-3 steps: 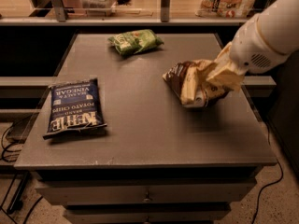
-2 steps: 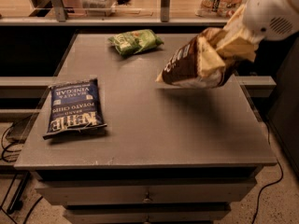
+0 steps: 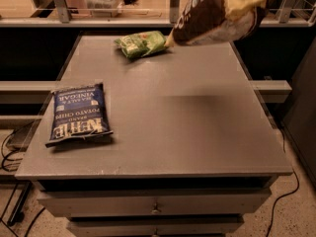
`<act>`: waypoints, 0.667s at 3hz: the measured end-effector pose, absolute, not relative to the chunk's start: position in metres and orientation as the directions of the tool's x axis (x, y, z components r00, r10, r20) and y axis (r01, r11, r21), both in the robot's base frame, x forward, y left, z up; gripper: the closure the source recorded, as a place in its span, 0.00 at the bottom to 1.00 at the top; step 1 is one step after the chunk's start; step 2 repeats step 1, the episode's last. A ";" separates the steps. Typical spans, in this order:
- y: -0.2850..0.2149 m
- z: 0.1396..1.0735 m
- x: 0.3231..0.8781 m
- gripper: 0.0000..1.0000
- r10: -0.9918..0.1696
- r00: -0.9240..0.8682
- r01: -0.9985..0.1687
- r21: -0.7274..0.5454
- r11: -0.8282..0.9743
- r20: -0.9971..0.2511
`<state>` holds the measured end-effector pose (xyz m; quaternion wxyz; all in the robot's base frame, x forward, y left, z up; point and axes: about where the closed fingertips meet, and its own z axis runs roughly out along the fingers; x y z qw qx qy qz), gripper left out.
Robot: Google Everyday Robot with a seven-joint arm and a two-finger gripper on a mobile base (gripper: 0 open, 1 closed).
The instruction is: Pick brown chip bag
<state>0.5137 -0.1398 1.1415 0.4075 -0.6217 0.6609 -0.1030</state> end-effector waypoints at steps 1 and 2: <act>-0.139 1.149 0.512 1.00 -0.904 0.112 -0.729 -0.652 0.207 -0.412; -0.139 1.149 0.512 1.00 -0.904 0.112 -0.729 -0.652 0.207 -0.412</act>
Offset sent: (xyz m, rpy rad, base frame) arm 0.0000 0.0000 0.0000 0.0000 0.0000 0.0000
